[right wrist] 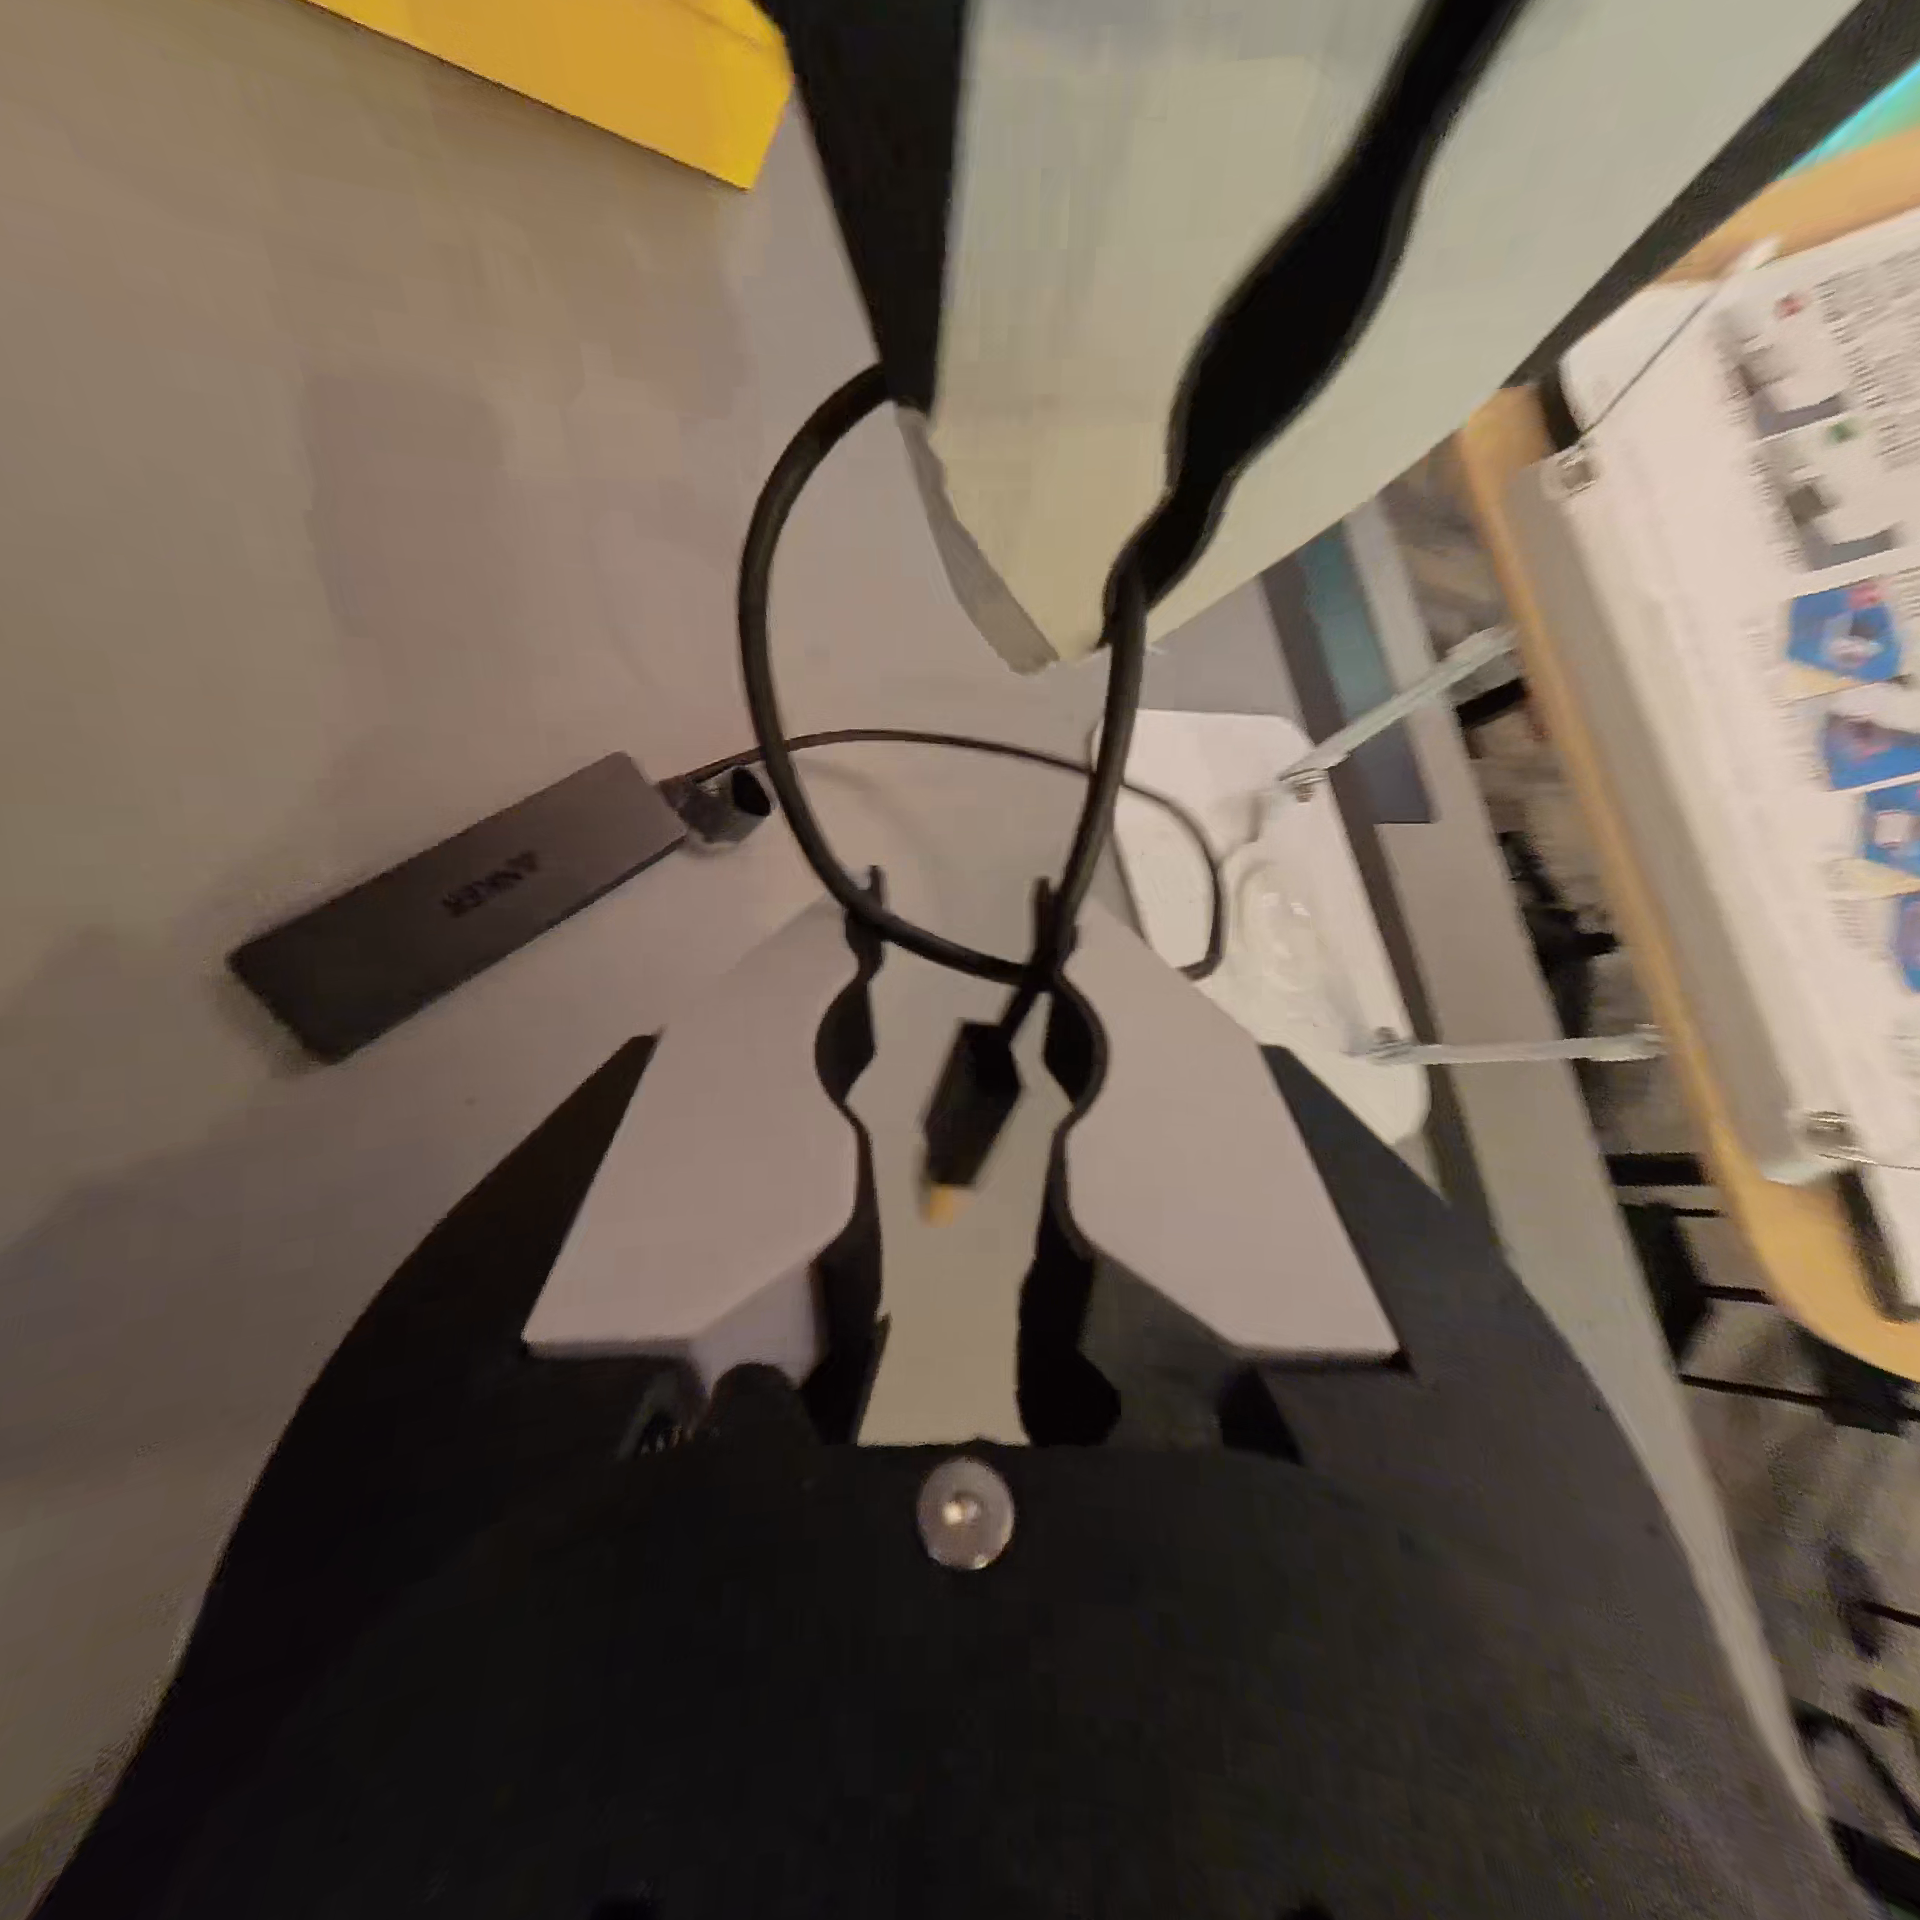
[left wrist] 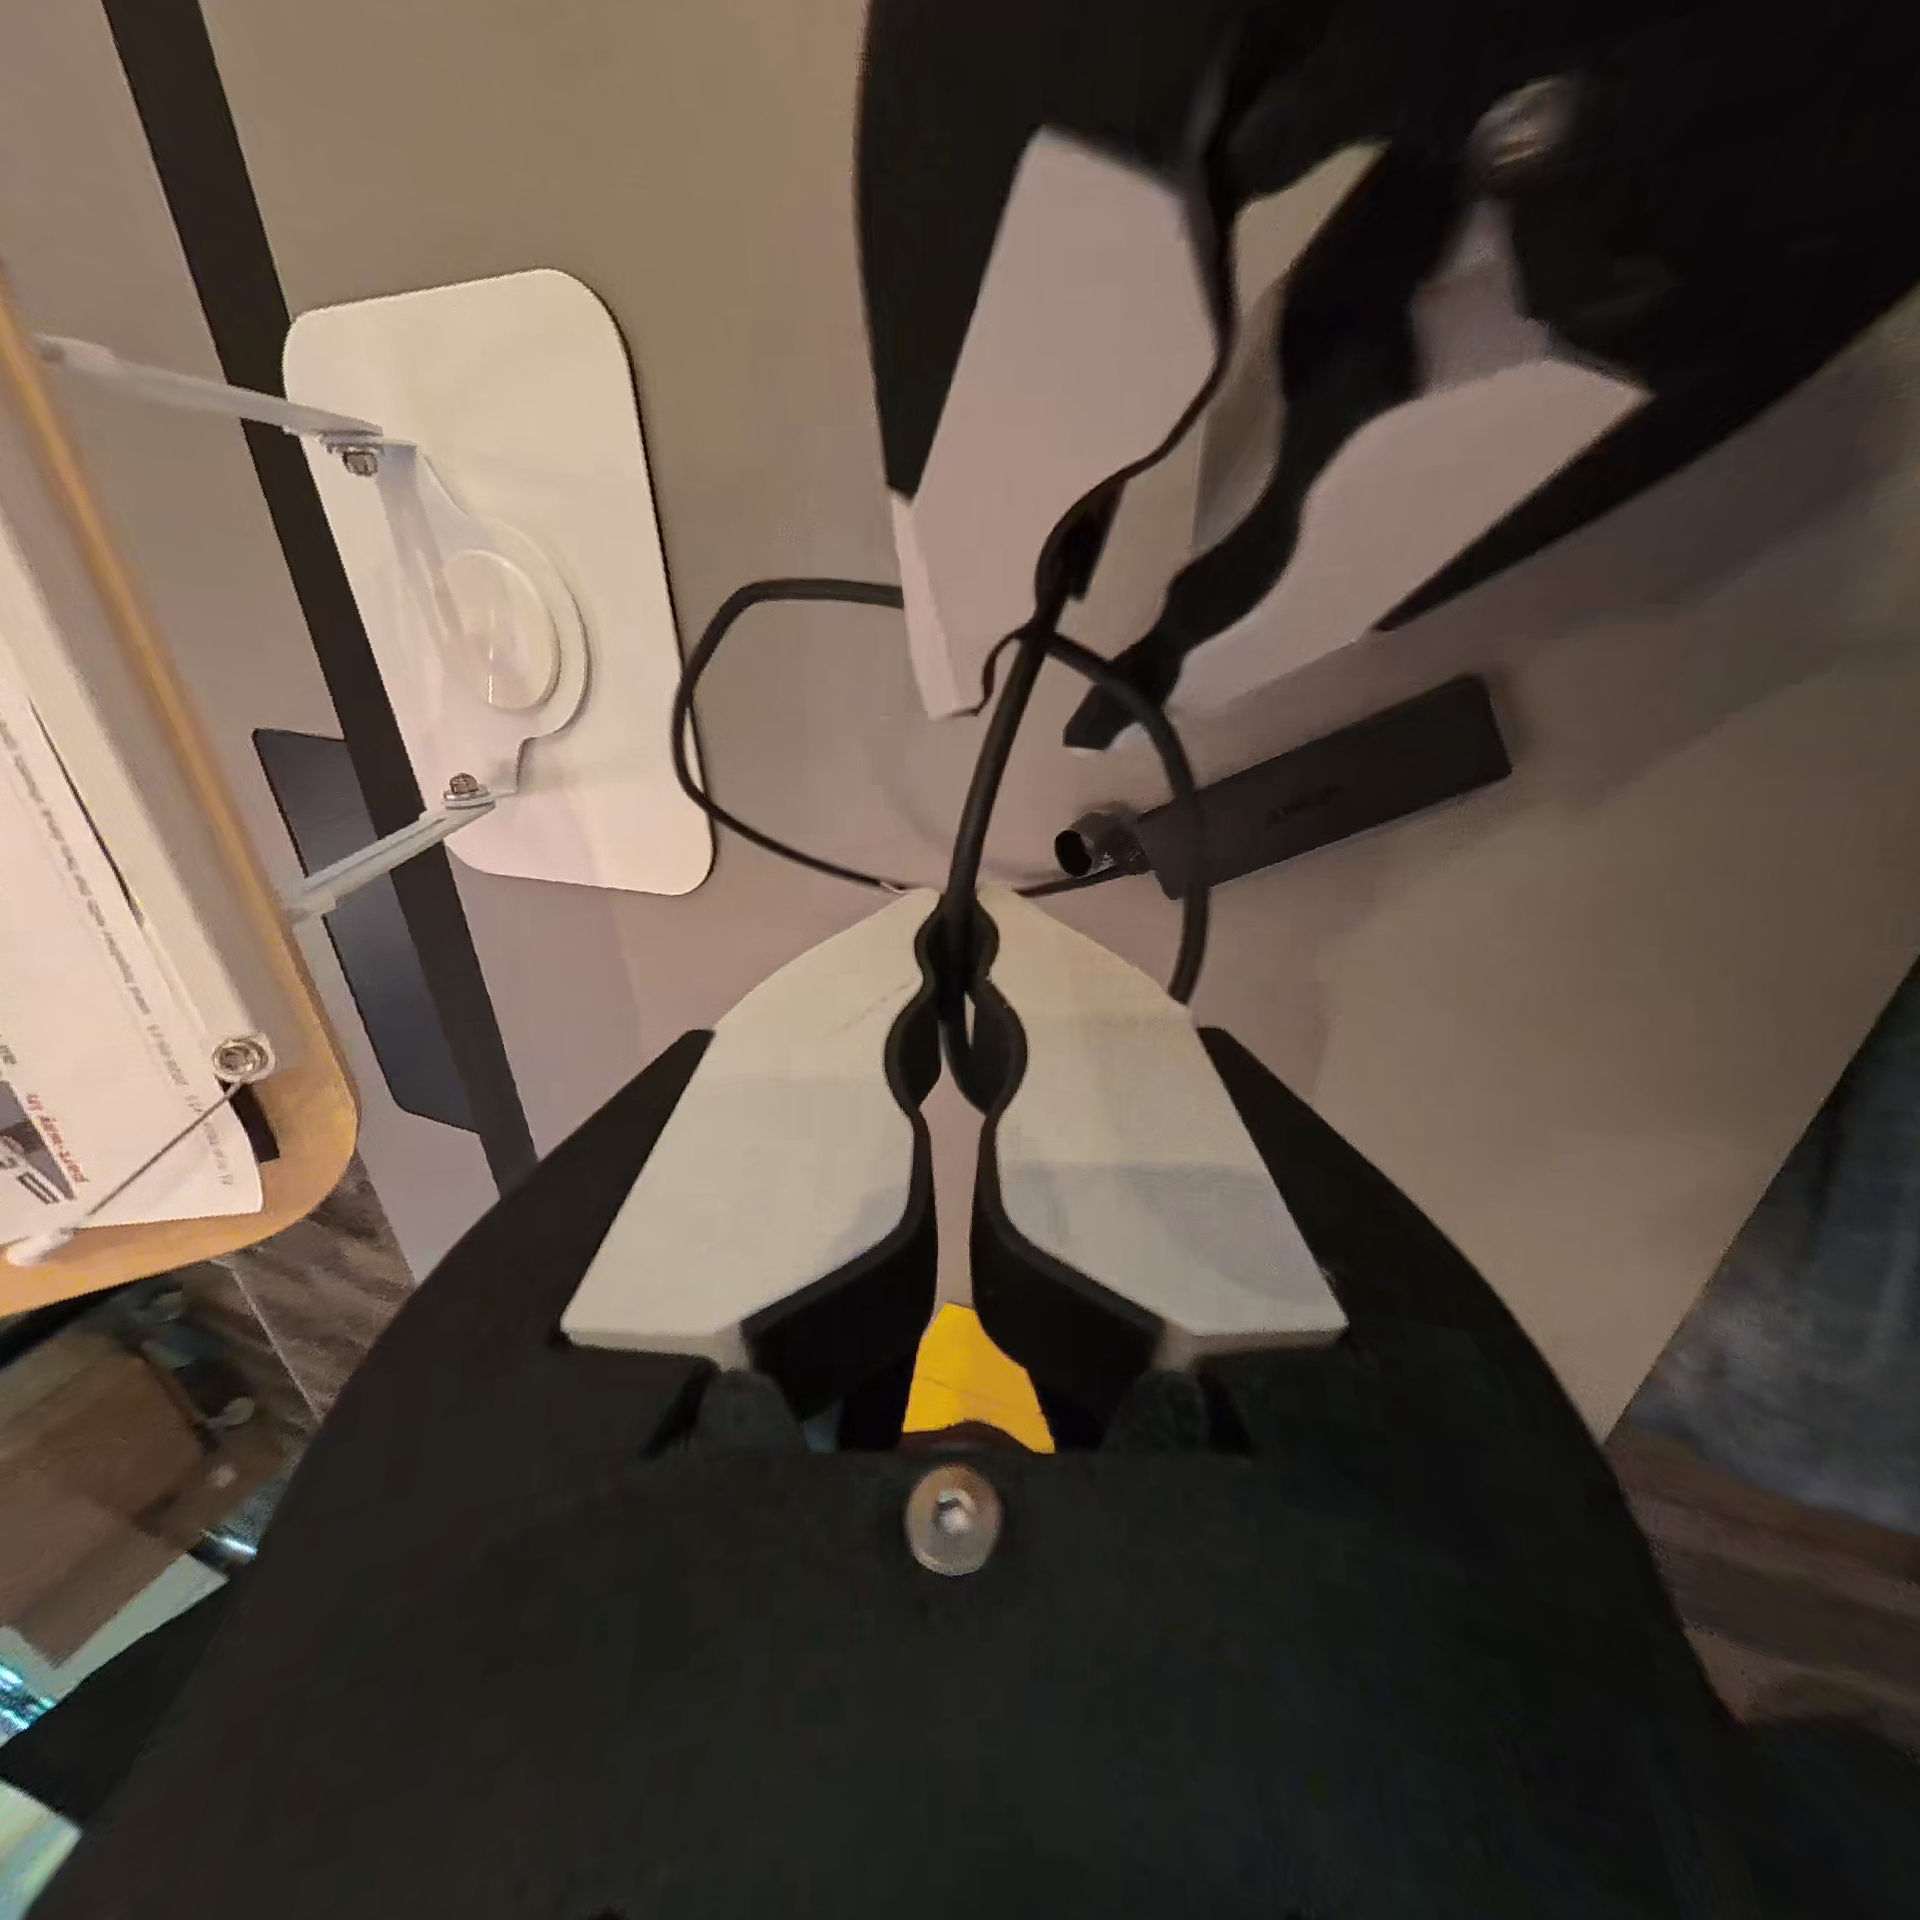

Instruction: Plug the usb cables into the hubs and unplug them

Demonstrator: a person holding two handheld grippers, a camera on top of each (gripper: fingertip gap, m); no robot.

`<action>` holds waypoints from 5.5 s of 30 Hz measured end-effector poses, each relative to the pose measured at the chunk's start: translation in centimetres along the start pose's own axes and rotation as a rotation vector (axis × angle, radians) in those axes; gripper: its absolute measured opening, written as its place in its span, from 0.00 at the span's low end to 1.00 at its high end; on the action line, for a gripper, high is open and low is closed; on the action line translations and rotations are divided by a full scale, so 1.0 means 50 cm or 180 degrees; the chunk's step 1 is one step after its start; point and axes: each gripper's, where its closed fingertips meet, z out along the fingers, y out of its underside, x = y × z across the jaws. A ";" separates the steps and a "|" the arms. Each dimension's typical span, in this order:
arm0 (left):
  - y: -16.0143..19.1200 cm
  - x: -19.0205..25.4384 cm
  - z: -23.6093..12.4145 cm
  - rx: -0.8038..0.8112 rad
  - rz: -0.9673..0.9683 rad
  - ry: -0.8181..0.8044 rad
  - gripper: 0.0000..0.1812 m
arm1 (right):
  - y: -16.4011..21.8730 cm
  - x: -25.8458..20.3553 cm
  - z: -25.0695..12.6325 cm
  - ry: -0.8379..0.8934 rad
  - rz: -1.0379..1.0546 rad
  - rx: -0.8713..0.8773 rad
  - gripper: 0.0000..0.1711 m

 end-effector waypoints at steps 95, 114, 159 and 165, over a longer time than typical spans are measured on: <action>-0.032 0.009 -0.015 0.5090 -0.3996 0.2464 0.17 | -0.165 0.010 -0.217 -0.1248 0.1999 0.3026 0.00; -0.003 0.001 -0.096 0.4886 -0.3152 0.1292 0.01 | -0.099 -0.006 -0.202 -0.1069 0.2093 0.2437 0.00; -0.076 0.066 -0.131 0.4583 -0.2260 0.1294 0.01 | -0.093 -0.043 -0.120 -0.0502 0.0808 0.1054 0.24; -0.109 0.108 -0.142 0.4417 -0.1801 0.1507 0.01 | -0.123 -0.040 -0.114 -0.0532 0.0435 0.0963 0.55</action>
